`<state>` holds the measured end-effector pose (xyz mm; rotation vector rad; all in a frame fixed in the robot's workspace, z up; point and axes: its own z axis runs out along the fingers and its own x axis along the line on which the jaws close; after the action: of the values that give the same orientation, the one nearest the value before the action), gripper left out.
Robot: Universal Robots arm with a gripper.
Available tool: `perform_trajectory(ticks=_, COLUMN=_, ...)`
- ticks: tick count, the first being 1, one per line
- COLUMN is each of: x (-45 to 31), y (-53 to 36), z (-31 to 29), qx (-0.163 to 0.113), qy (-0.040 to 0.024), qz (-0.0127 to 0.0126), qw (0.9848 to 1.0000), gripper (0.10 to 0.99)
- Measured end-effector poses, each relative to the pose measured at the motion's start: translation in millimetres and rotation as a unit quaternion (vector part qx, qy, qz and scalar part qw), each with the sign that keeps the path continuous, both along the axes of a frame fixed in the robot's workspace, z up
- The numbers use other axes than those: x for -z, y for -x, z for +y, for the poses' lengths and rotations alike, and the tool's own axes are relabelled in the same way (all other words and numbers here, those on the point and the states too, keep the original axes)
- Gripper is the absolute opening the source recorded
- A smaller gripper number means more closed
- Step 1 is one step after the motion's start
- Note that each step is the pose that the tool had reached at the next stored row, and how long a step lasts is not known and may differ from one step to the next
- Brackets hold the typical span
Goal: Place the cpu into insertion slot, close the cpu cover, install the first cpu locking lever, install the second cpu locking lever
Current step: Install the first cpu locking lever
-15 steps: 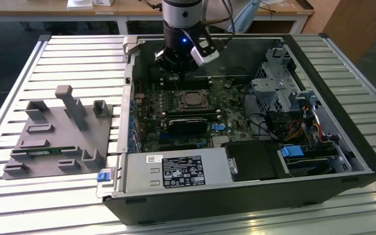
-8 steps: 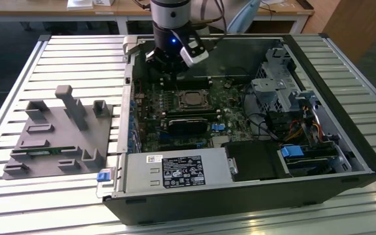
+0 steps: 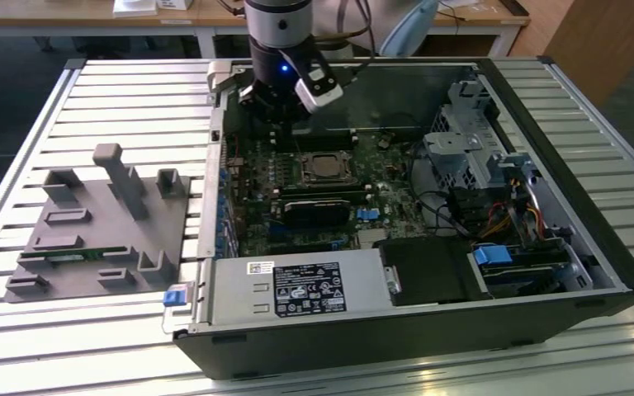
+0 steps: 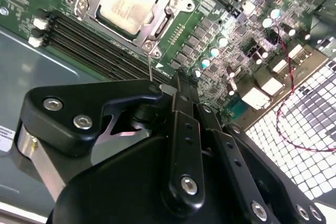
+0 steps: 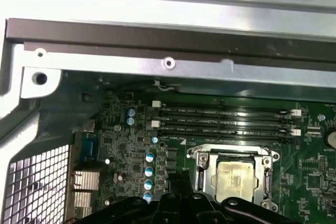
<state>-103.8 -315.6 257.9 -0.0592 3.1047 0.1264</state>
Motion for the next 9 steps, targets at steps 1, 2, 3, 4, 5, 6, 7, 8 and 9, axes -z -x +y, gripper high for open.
perform_trajectory(ticks=1, x=0.5, y=0.9, z=1.0, qx=0.0, qy=0.0, qz=0.0, qw=1.0, gripper=0.106)
perform_trajectory(ticks=2, x=0.9, y=1.6, z=2.0, qx=0.0, qy=0.0, qz=0.0, qw=1.0, gripper=0.106)
perform_trajectory(ticks=3, x=1.4, y=2.0, z=3.3, qx=0.0, qy=0.0, qz=0.0, qw=1.0, gripper=0.106)
perform_trajectory(ticks=4, x=2.0, y=2.4, z=4.8, qx=0.0, qy=0.0, qz=0.0, qw=1.0, gripper=0.106)
perform_trajectory(ticks=5, x=2.6, y=2.6, z=6.8, qx=0.0, qy=0.0, qz=0.0, qw=1.0, gripper=0.106)
perform_trajectory(ticks=6, x=3.2, y=2.6, z=8.8, qx=0.0, qy=0.0001, qz=0.0, qw=1.0, gripper=0.106)
perform_trajectory(ticks=7, x=3.7, y=2.6, z=10.8, qx=0.0, qy=0.0001, qz=0.0001, qw=1.0, gripper=0.106)
perform_trajectory(ticks=8, x=4.2, y=2.6, z=12.6, qx=0.0, qy=0.0001, qz=0.0001, qw=1.0, gripper=0.106)
perform_trajectory(ticks=9, x=4.8, y=2.6, z=14.1, qx=0.0, qy=0.0, qz=0.0, qw=1.0, gripper=0.106)
